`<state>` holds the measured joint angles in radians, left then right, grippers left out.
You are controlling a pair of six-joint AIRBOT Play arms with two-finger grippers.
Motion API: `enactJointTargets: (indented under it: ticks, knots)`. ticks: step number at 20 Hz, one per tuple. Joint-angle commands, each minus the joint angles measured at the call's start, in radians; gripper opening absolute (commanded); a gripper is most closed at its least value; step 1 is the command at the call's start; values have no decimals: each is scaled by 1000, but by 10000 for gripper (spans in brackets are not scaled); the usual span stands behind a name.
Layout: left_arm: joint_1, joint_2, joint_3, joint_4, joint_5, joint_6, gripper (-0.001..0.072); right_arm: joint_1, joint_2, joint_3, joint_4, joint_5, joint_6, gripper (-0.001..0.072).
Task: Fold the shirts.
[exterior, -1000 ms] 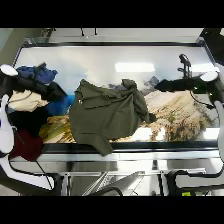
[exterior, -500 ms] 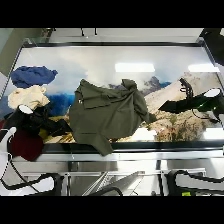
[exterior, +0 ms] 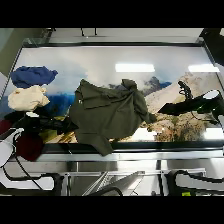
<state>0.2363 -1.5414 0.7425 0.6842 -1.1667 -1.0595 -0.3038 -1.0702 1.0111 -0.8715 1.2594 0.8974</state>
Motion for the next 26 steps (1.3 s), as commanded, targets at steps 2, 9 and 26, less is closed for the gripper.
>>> enactJointTargets:
  ticks: [2,9,26]
  knots:
    - [0,-18,14,-81,-24,54,13,11,-54,-13,-1,-11,-27,531]
    - [0,-15,112,-83,-127,44,13,13,-194,-13,89,-25,-57,370]
    - [44,288,423,-339,-436,12,12,-163,100,245,821,144,-111,21]
